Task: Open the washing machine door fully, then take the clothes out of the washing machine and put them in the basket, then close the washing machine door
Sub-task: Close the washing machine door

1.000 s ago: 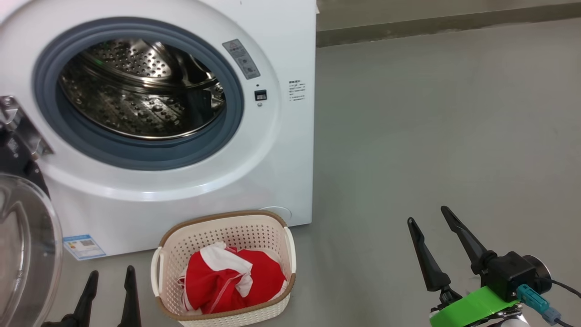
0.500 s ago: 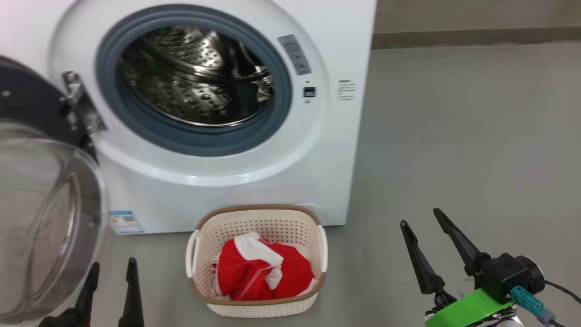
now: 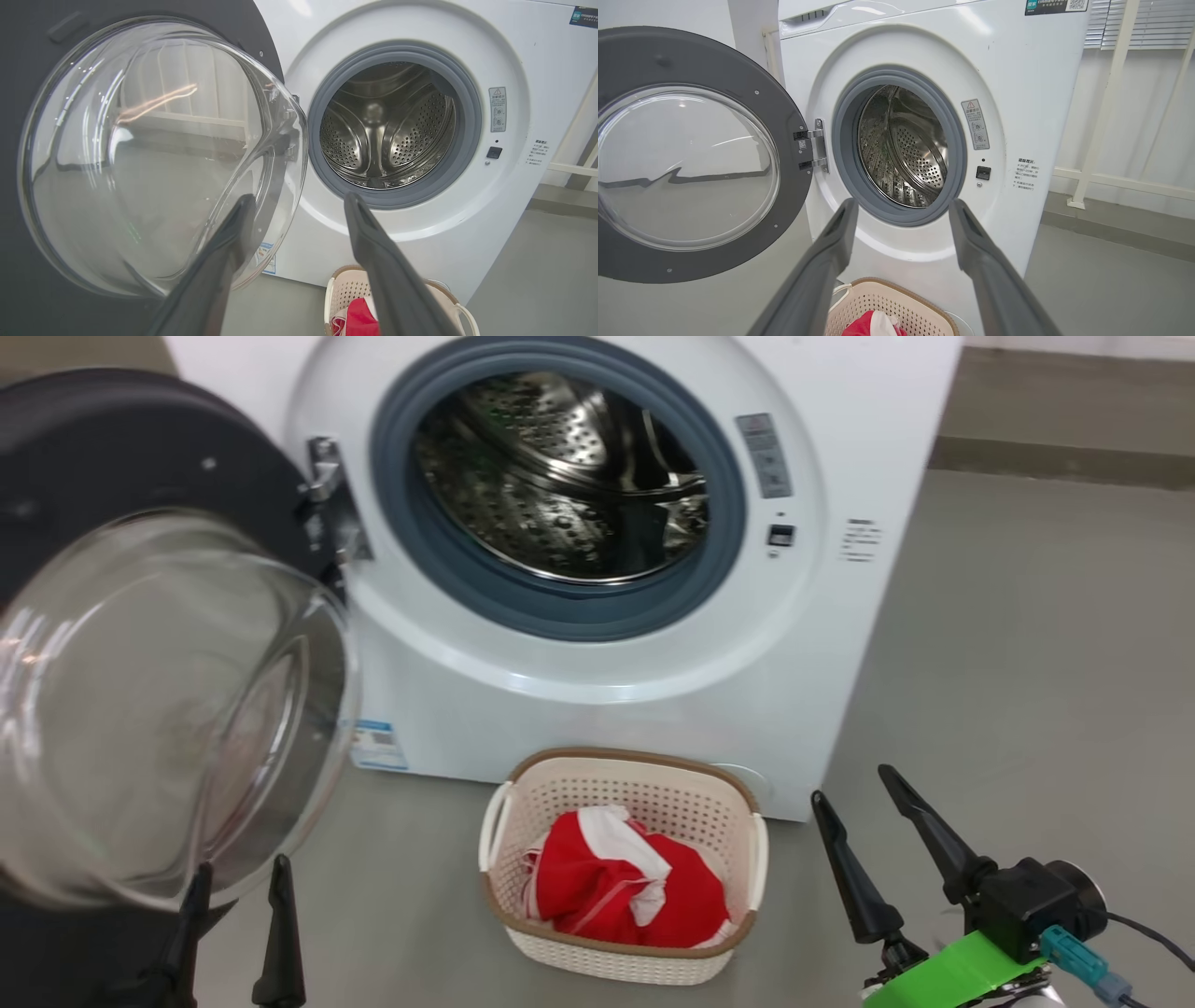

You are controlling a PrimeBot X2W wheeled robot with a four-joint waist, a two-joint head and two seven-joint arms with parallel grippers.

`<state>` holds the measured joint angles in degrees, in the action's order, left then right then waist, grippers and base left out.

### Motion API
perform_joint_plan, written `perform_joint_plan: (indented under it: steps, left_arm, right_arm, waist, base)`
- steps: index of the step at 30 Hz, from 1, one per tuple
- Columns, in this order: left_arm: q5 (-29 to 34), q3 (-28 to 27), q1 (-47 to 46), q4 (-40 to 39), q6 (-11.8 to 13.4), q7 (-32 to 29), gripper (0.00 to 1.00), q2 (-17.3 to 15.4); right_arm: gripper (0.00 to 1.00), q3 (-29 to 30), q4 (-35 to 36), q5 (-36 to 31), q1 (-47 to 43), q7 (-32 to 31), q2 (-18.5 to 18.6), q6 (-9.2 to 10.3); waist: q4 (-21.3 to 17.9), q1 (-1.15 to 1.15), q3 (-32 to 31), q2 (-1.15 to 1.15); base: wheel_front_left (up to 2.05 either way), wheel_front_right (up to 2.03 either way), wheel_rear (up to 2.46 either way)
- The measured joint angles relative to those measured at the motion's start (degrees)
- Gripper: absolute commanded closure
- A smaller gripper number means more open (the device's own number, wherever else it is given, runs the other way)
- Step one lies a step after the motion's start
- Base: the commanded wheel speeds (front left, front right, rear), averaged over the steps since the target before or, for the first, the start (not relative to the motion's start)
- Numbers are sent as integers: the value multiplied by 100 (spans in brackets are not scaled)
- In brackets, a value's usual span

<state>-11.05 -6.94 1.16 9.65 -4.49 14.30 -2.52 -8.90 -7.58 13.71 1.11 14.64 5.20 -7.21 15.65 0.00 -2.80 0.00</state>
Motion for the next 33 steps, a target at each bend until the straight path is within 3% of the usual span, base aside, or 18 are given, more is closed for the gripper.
perform_joint_plan:
  steps: [15,27,28,29,30,33]
  left_arm:
    - [49,86,1,-12,129,-1,0,-24]
    - [20,68,2,-11,249,-2,0,-30]
    - [-5,69,2,-11,249,-2,4,-31]
    - [-9,77,2,-13,248,-2,85,-37]
    - [-8,89,2,-26,248,-2,100,-52]
    - [48,102,-13,-238,252,-1,100,-120]
  right_arm:
    - [0,-132,11,0,9,0,-19,0]
    - [0,-169,16,0,9,0,-27,0]
    - [0,-174,16,0,9,0,-27,0]
    - [0,-176,16,0,9,0,-27,-1]
    - [0,-178,16,0,9,0,-27,0]
    - [0,-178,13,0,9,0,-27,0]
  waist:
    - [833,0,8,0]
    - [922,0,6,0]
    - [915,0,8,0]
    - [908,0,11,0]
    - [902,0,13,0]
    - [888,0,17,0]
  base:
    - [0,0,0]
    - [0,0,0]
    - [0,0,0]
    - [0,0,0]
    - [0,0,0]
    - [0,0,0]
